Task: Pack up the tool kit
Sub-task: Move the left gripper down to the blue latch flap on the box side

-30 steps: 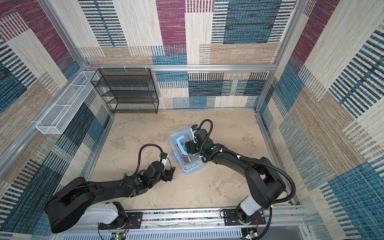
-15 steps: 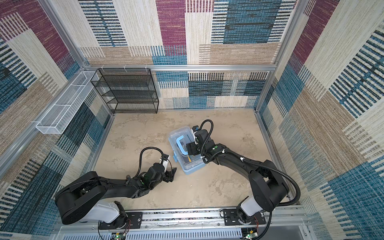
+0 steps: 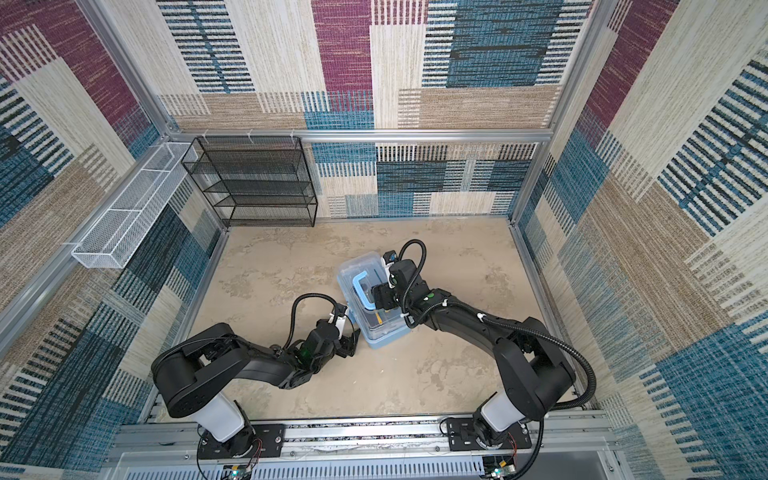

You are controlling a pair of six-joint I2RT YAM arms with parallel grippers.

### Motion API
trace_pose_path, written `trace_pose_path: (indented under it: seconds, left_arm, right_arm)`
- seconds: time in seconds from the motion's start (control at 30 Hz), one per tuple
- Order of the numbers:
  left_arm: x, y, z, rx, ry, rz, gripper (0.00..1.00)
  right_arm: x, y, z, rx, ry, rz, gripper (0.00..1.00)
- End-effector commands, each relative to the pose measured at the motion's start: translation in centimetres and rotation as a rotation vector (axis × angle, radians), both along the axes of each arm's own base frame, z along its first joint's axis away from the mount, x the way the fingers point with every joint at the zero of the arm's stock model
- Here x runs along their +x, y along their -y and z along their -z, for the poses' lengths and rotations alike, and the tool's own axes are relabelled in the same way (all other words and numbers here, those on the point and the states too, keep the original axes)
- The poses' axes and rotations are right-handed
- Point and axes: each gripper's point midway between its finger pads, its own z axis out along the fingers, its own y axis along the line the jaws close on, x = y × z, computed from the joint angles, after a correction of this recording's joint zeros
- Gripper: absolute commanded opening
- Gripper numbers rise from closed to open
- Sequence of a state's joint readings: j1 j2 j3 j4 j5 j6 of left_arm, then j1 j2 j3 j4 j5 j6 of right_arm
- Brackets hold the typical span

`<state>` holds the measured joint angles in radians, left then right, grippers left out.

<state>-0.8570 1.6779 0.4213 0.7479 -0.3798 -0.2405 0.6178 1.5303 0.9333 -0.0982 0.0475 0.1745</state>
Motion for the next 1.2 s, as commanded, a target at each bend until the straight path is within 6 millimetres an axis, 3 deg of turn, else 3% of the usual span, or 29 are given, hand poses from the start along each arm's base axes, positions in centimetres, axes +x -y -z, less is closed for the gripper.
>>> trace_pose_path:
  seconds: [0.0, 0.4, 0.87, 1.17]
  left_arm:
    - [1.4, 0.1, -1.9, -0.051, 0.09, -0.051, 0.87]
    - [2.6, -0.1, -1.7, -0.043, 0.136, -0.105, 0.86]
    - [2.6, -1.6, -3.0, -0.037, 0.178, -0.165, 0.84]
    - [2.0, -2.4, -2.6, 0.002, 0.147, -0.167, 0.84]
  right_arm:
    - [-1.0, 1.3, 1.8, -0.083, -0.048, 0.005, 0.88]
    - [-1.1, 1.8, 2.0, -0.097, -0.04, 0.014, 0.88]
    - [-0.9, 1.7, 2.9, -0.112, -0.053, 0.016, 0.88]
    - [-0.5, 1.5, 2.8, -0.111, -0.044, 0.013, 0.88]
